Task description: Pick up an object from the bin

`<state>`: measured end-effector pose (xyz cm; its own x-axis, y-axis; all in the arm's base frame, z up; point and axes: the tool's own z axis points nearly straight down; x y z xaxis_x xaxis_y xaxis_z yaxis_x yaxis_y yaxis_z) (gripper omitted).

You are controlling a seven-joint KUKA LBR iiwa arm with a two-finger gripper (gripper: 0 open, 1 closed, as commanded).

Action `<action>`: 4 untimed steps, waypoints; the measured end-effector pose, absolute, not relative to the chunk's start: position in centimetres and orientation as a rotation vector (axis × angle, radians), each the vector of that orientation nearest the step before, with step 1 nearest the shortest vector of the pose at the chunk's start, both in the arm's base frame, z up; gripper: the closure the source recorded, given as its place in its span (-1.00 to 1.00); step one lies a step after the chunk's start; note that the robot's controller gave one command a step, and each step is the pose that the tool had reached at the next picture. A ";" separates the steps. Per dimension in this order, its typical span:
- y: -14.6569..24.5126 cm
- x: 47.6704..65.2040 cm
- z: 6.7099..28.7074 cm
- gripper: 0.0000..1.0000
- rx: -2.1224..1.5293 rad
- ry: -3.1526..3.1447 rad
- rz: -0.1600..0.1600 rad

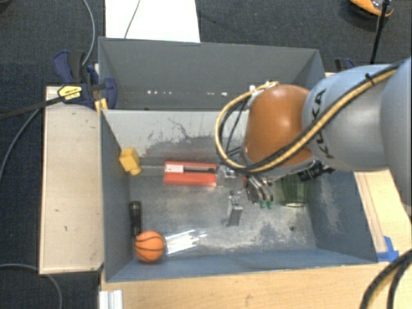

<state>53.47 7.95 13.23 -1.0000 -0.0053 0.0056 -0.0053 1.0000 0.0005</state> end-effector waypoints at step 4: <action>17.5 48.7 10.1 -1.00 0.164 -3.142 -0.005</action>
Offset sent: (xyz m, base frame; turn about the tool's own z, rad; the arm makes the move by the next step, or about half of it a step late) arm -0.0463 0.0690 -0.0623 -0.0847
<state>48.75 17.55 10.07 -0.9946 -0.1038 -0.0052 -0.1039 0.9946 0.0030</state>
